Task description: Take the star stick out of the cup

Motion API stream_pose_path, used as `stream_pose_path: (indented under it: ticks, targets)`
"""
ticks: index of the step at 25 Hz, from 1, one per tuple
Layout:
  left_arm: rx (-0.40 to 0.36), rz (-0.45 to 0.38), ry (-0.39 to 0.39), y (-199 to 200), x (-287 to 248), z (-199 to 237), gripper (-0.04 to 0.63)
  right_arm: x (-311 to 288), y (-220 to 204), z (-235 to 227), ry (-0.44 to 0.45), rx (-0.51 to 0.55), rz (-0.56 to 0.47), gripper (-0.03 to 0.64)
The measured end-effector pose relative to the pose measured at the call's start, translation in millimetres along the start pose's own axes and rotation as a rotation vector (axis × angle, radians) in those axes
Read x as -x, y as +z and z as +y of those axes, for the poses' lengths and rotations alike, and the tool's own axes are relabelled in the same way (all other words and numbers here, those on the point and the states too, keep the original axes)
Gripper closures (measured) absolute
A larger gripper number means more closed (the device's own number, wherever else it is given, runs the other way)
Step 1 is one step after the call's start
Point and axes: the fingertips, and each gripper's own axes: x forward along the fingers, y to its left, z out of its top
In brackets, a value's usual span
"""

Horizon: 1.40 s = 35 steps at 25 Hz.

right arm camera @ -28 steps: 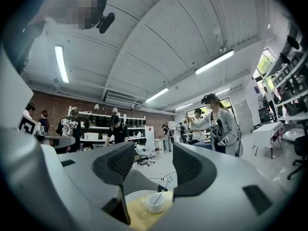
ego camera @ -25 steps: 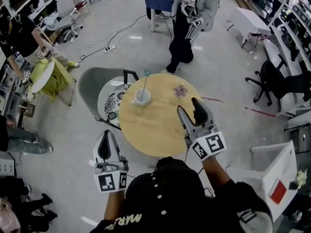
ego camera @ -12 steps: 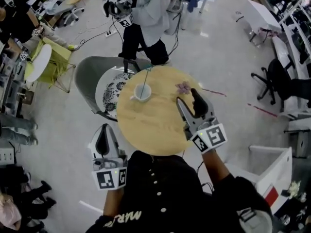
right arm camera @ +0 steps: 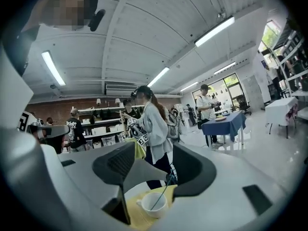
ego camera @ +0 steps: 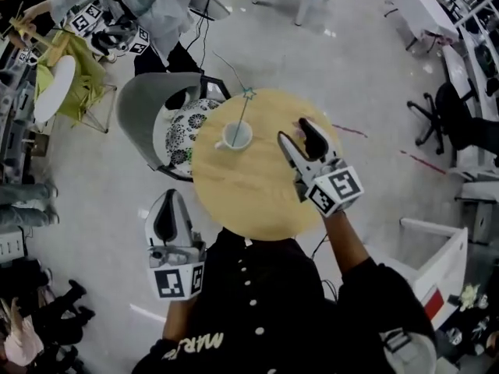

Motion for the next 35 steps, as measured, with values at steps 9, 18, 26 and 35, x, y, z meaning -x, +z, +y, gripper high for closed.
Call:
stream_pose_path:
  ticks: [9, 18, 26, 35]
  targets:
    - [0.049, 0.065, -0.065, -33.8, -17.9, 17.7, 0.591, -91.4, -76.0, -42.1, 0.008, -0.183, 0.134, 0.387]
    - [0.093, 0.121, -0.119, -74.9, -34.5, 18.4, 0.591, -154.0, -168.9, -76.3, 0.035, -0.41, 0.245, 0.394]
    - [0.083, 0.17, -0.16, -102.1, -39.5, 17.3, 0.591, -194.2, -201.4, -89.7, 0.111, -0.542, 0.264, 0.415]
    - [0.087, 0.208, -0.132, -117.2, -49.2, 30.2, 0.591, -214.6, -200.2, -93.0, 0.158, -0.574, 0.256, 0.501]
